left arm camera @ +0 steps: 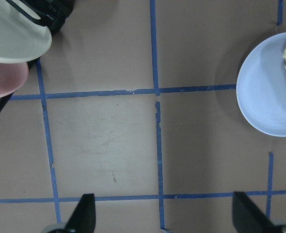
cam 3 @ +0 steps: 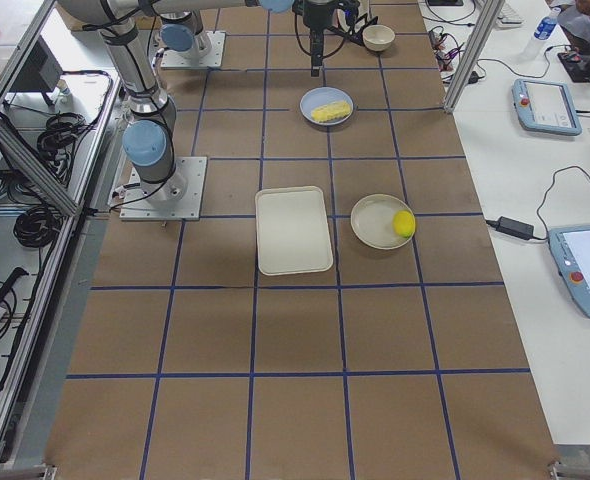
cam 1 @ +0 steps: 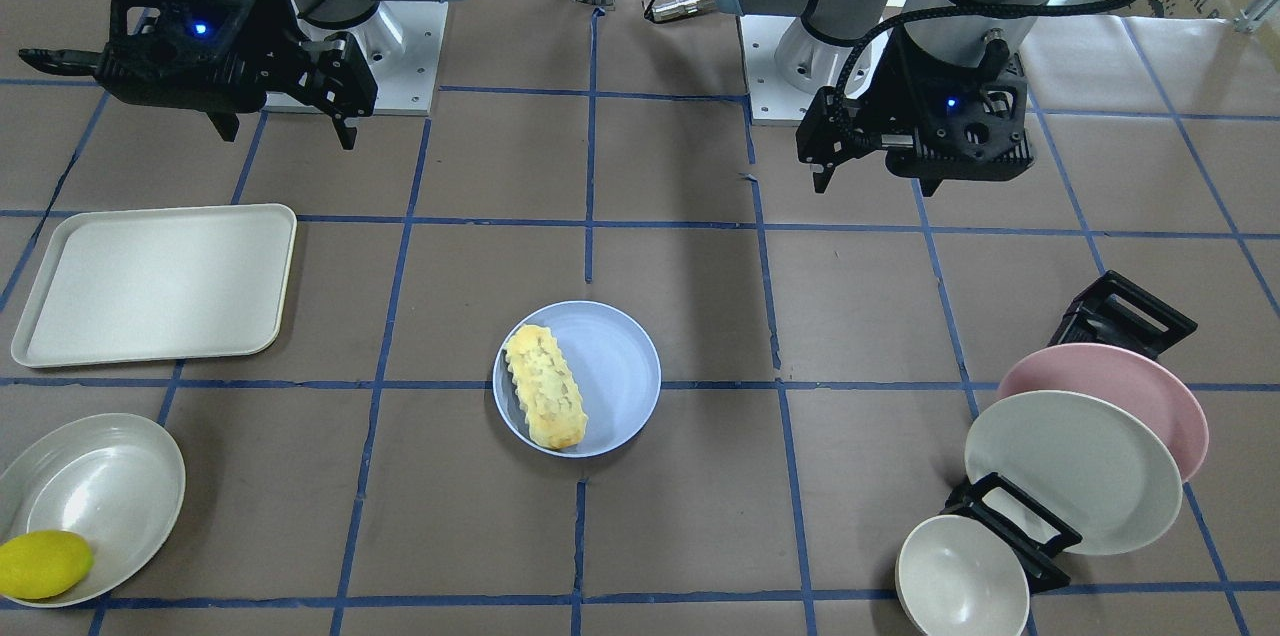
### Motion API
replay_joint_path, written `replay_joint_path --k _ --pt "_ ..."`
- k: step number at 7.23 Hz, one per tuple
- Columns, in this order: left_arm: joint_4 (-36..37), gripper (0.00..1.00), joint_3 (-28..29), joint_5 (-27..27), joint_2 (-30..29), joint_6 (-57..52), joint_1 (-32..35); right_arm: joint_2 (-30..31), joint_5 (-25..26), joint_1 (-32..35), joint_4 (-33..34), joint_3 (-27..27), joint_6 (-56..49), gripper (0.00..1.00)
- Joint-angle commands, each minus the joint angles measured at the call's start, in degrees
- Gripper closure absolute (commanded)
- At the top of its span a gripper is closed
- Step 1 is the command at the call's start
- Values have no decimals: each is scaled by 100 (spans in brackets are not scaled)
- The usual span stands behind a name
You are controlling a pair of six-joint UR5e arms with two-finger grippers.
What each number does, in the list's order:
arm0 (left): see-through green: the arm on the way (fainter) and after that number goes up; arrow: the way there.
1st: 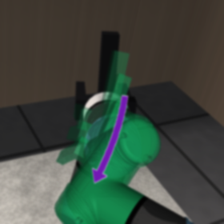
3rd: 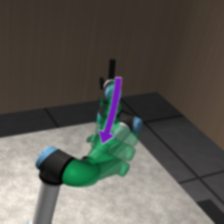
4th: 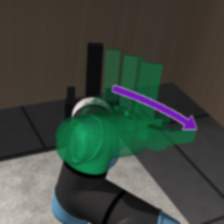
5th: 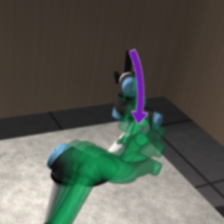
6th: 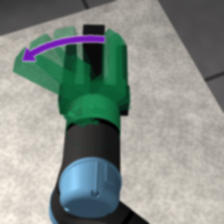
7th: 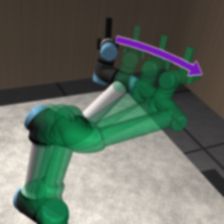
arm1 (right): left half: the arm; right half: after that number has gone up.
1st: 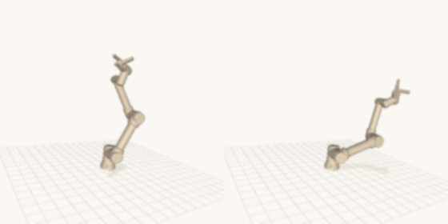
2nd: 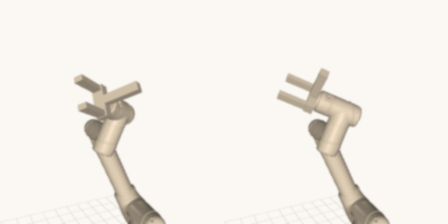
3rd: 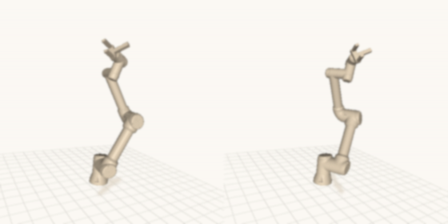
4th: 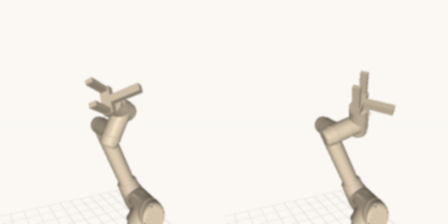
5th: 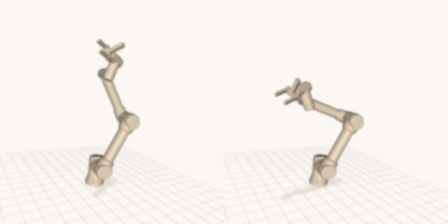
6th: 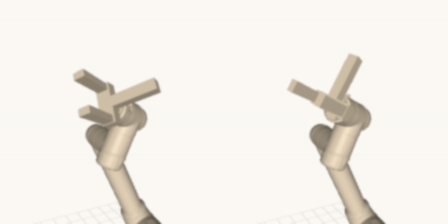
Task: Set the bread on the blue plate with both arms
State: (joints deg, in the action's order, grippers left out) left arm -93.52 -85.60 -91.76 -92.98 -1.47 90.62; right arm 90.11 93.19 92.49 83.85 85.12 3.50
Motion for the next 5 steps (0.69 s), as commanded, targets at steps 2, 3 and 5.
replay_joint_path --k 2,3,5 --pt "1 0 -1 0 16 -2 0 6 15 5 -70 -31 10 0" --pt "1 0 -9 9 43 -20 0 6 15 -3 -70 -31 10 0" --pt "1 0 -27 9 69 -90 105 6 15 5 -70 -13 19 0"
